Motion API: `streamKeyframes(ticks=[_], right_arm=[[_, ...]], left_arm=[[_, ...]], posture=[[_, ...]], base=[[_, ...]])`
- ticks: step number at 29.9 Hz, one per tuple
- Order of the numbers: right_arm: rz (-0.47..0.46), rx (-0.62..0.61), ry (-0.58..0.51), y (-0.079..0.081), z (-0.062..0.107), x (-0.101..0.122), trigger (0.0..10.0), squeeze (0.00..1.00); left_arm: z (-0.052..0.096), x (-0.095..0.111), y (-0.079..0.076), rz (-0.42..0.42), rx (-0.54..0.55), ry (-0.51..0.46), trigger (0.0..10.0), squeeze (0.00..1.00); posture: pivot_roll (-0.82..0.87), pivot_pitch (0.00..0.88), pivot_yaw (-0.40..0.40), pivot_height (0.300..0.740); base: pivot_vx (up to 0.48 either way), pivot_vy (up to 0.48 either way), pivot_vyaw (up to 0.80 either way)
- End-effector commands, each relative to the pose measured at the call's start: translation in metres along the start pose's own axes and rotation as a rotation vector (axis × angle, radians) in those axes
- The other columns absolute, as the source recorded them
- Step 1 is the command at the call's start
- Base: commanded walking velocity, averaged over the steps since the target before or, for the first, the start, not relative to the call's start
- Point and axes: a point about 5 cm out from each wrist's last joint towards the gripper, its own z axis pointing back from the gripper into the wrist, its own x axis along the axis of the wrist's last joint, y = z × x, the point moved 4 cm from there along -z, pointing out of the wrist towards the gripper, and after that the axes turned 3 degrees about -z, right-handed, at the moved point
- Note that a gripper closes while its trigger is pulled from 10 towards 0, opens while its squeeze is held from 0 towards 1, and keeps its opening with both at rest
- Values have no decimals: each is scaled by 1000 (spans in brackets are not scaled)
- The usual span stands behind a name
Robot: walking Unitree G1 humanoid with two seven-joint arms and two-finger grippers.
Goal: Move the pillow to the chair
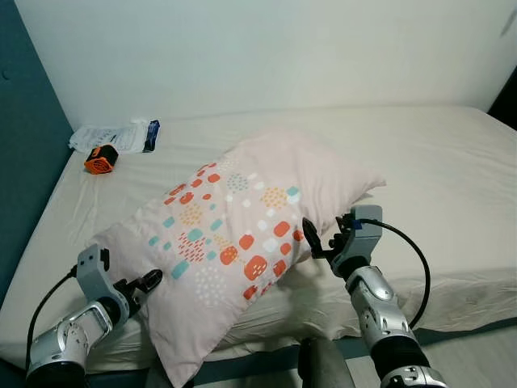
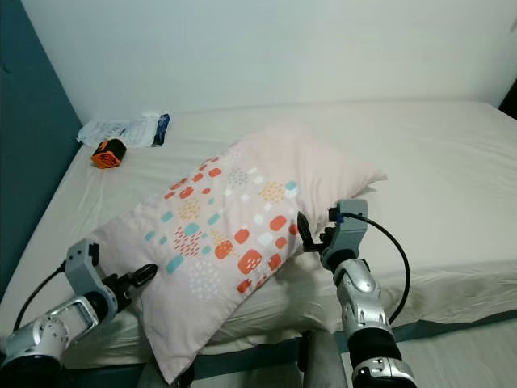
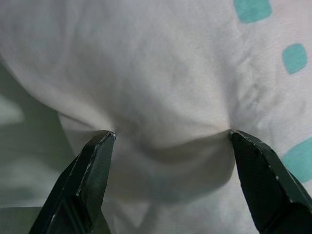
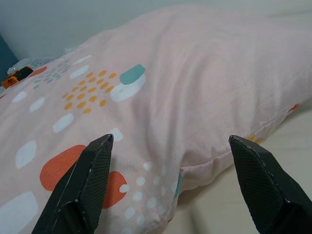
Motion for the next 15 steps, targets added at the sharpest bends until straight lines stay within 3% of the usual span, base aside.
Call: streamKeyframes(ticks=[1,2,3,4,5,6,7,9,14,15], right_arm=[[-36,-12,17,-1,1,-6,10000,0],[-36,-12,17,-1,1,-6,10000,0],[-43,-13,24,-1,1,-8,10000,0],[-43,-13,24,-1,1,-8,10000,0],[-45,-14,30,-2,2,-10,10000,0],[-47,-11,30,-3,2,-11,10000,0],[-47,-11,30,-3,2,-11,10000,0],[-48,-12,29,-4,1,-11,10000,0],[-50,-13,29,-5,1,-11,10000,0],[-52,-16,29,-6,1,-11,10000,0]], left_arm=[[-4,-10,-9,140,-87,-18,10000,1000],[-4,-10,-9,140,-87,-18,10000,1000],[-6,-10,-17,226,-147,-51,10000,1000],[-6,-10,-17,226,-147,-51,10000,1000],[-9,-6,-37,386,-271,-127,10000,1000],[-10,-5,-44,421,-307,-143,10000,1000],[-10,-5,-44,421,-307,-143,10000,1000],[-15,-11,-61,407,-358,-137,10000,1000],[-22,-17,-76,396,-387,-129,10000,1000],[-28,-16,-86,418,-404,-141,10000,773]], posture=[[42,53,-52,575],[42,53,-52,575],[42,53,-52,575],[42,53,-52,575],[31,54,-46,575],[31,54,-46,575],[31,54,-46,575],[23,55,-44,575],[22,54,-45,575],[22,54,-45,575]], base=[[0,0,0],[0,0,0],[0,0,0],[0,0,0],[0,0,0],[0,0,0],[0,0,0],[0,0,0],[0,0,0],[0,0,0]])
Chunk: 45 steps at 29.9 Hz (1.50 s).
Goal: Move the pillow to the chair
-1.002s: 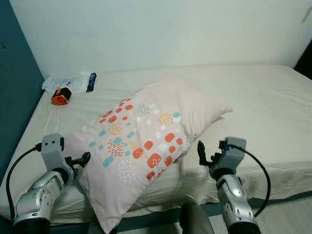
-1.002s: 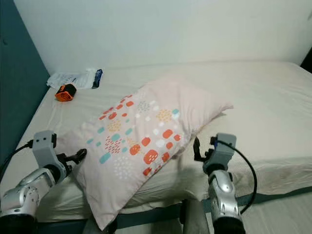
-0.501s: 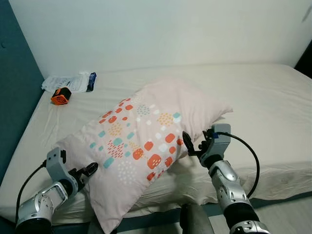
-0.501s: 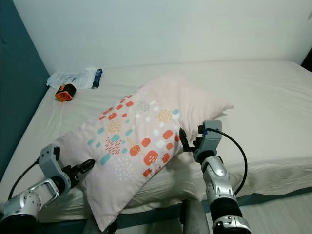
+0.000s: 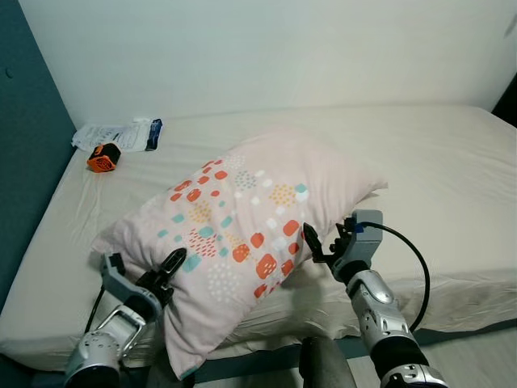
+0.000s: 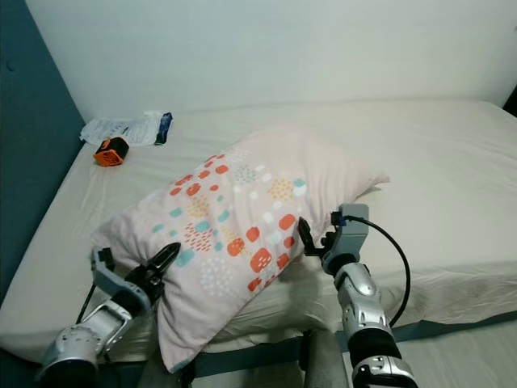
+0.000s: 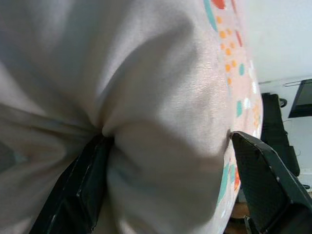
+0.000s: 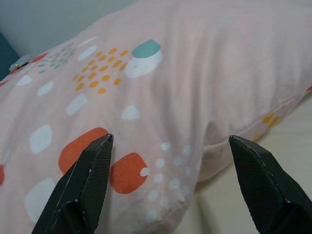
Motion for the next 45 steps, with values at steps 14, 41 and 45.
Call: streamKeyframes(ticks=[14,41,45], right_arm=[[-2,-28,10,-3,-2,-3,10000,0],[-22,-26,-85,-2,-8,16,10000,0],[-77,-48,-208,-7,-10,44,10000,0]], left_arm=[[-47,-50,-66,-377,-105,178,10000,0],[-21,-96,-72,-506,-261,520,0,0],[0,-97,-72,-593,-378,650,0,0]], posture=[[18,49,-42,575],[19,15,-33,575],[24,0,-32,575]], base=[[0,0,0],[0,0,0],[0,0,0]])
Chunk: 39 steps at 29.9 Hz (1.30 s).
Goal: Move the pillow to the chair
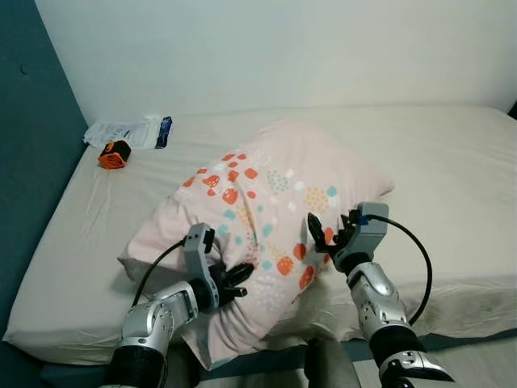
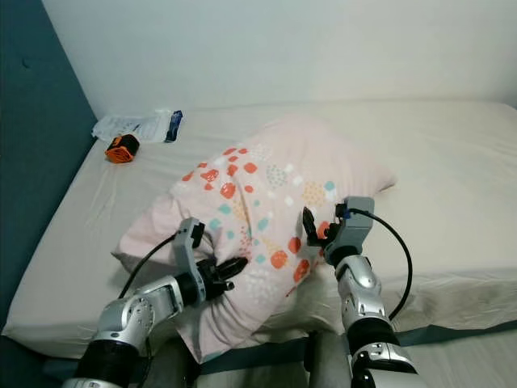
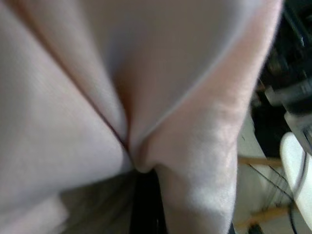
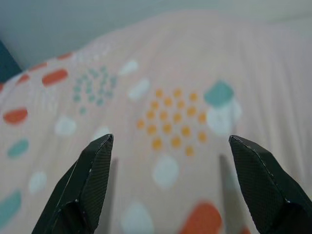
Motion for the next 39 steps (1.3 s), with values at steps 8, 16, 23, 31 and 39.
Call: streamKeyframes(ticks=[8,16,23,31,39], right_arm=[[-51,-186,-239,-47,-7,67,10000,0],[-29,-188,-222,-44,-12,66,10000,0],[-29,-185,-236,-42,-16,72,10000,0],[-20,-188,-246,-44,-20,81,10000,0],[-27,-198,-197,-40,-27,74,10000,0]], left_arm=[[66,-32,7,-294,-194,432,0,0],[119,-25,42,-449,-107,674,0,0],[160,-15,96,-638,182,914,0,0],[218,5,130,-729,433,1142,0,0],[245,23,154,-822,667,1136,0,0]], posture=[[29,0,-32,575],[45,0,-37,575],[45,0,-40,575],[51,0,-41,575],[65,1,-38,575]], base=[[0,0,0],[0,0,0],[0,0,0],[0,0,0],[0,0,0]])
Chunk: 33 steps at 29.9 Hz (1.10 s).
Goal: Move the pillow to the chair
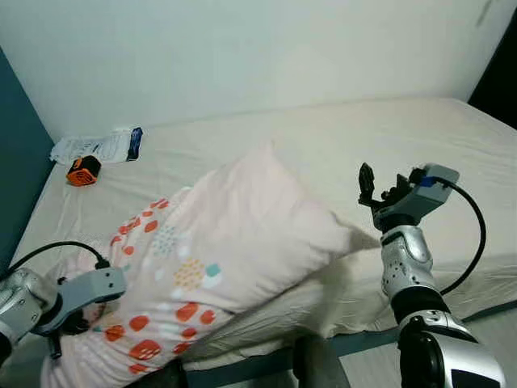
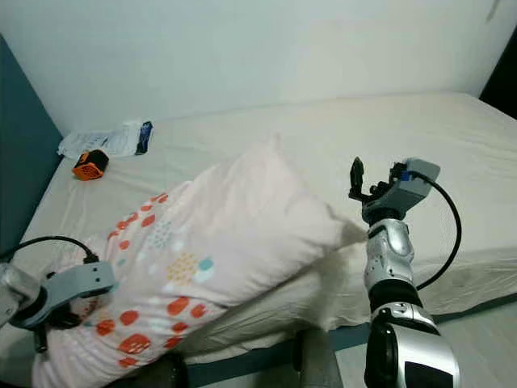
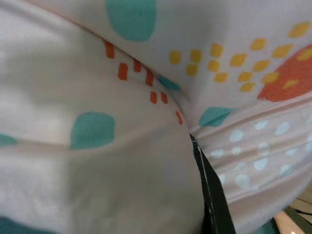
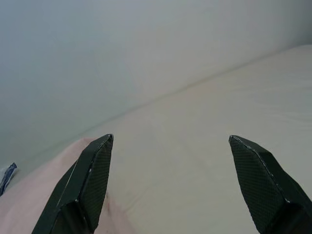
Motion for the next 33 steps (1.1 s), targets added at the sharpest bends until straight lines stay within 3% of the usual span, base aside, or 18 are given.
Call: streamKeyframes(ticks=[1,3,4,8,9,10,12,13,14,16,19,22,25,26,27,30,33], right_arm=[[4,2,29,4,-2,-5,10000,0],[6,1,139,7,0,-23,10000,0],[6,1,139,7,0,-23,10000,0],[-106,135,293,32,9,-55,10000,4],[-106,135,293,32,9,-55,10000,4],[-128,190,332,41,14,-64,10000,1000],[-128,190,332,41,14,-64,10000,1000],[-128,242,369,50,19,-72,10000,1000],[-128,242,369,50,19,-72,10000,1000],[-105,267,418,53,30,-86,10000,1000],[-51,128,347,30,32,-82,10000,1000],[-51,102,329,25,33,-81,10000,1000],[-58,7,303,4,38,-79,10000,1000],[-89,-54,288,-8,41,-77,10000,1000],[-89,-54,288,-8,41,-77,10000,1000],[-221,-149,274,-25,44,-77,10000,1000],[-255,-160,275,-27,45,-78,10000,1000]], left_arm=[[3,-24,10,21,73,95,0,0],[-1,-18,21,92,185,34,0,0],[-1,-18,21,92,185,34,0,0],[-17,20,18,388,241,-236,0,0],[-17,20,18,388,241,-236,0,0],[-22,31,13,499,209,-317,0,0],[-22,31,13,499,209,-317,0,0],[-28,43,5,594,152,-403,0,0],[-28,43,5,594,152,-403,0,0],[-36,63,-15,721,15,-541,0,0],[-43,70,-30,747,-52,-571,0,0],[-43,70,-31,753,-50,-570,0,0],[-44,71,-31,778,-42,-574,0,0],[-45,72,-31,787,-44,-578,0,0],[-45,72,-31,787,-44,-578,0,0],[-45,74,-30,802,-44,-584,0,0],[-45,74,-30,805,-44,-586,0,0]], posture=[[65,1,-38,575],[66,8,-36,575],[66,8,-36,575],[71,25,-36,575],[71,25,-36,575],[71,29,-36,575],[71,29,-36,575],[70,33,-40,575],[70,33,-40,575],[64,40,-46,575],[64,46,-50,575],[63,47,-50,575],[59,50,-44,575],[56,53,-38,575],[56,53,-38,575],[53,54,-32,575],[53,55,-31,575]], base=[[0,0,0],[0,0,0],[0,0,0],[0,0,0],[0,0,0],[0,0,0],[0,0,0],[0,0,0],[0,0,0],[0,0,0],[0,0,0],[0,0,0],[0,0,0],[0,0,0],[0,0,0],[0,0,0],[0,0,0]])
